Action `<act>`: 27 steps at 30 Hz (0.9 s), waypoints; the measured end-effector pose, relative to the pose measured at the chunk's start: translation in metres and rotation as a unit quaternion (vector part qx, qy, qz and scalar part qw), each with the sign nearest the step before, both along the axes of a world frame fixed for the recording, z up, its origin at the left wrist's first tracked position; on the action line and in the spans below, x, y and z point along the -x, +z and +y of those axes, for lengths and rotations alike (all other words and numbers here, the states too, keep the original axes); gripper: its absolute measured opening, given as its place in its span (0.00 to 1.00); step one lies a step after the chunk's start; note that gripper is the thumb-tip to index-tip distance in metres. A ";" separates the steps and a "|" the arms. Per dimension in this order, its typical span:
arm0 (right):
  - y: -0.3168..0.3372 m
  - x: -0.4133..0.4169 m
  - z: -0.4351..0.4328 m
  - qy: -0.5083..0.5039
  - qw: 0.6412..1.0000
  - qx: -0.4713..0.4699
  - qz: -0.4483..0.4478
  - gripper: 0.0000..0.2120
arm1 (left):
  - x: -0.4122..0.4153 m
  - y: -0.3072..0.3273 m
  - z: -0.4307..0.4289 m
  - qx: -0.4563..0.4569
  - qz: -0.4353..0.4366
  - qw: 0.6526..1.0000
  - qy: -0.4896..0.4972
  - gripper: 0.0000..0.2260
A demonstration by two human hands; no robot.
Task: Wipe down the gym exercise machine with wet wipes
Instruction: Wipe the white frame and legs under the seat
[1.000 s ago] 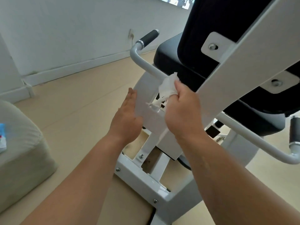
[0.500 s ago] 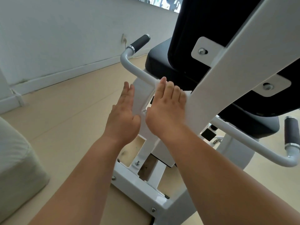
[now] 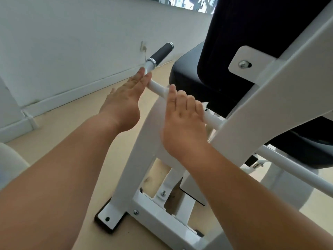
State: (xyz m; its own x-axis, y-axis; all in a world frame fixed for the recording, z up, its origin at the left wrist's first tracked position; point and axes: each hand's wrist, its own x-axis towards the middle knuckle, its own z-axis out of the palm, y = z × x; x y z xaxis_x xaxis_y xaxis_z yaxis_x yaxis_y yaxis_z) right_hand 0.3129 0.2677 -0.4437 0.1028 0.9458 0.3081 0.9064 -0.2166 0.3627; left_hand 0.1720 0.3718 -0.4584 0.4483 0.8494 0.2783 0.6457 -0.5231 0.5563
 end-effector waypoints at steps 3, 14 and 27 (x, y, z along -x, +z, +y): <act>-0.007 -0.020 -0.023 -0.006 0.999 -0.050 0.011 0.45 | 0.003 -0.012 0.013 -0.037 -0.075 0.996 -0.016 0.43; 0.019 0.046 0.071 0.031 0.991 0.115 -0.067 0.46 | 0.011 0.006 0.005 0.257 -0.490 0.831 -0.052 0.31; 0.023 0.035 0.055 0.085 0.985 0.129 -0.082 0.45 | 0.016 -0.007 -0.038 0.273 -0.430 0.860 -0.026 0.31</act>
State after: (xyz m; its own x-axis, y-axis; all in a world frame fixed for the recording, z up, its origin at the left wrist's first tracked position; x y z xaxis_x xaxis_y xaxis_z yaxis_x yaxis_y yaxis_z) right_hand 0.2779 0.3227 -0.4203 -0.0942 0.9940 0.0554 0.8458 0.0506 0.5312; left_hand 0.1564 0.3340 -0.4655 0.3169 0.9440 0.0913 -0.1431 -0.0476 0.9886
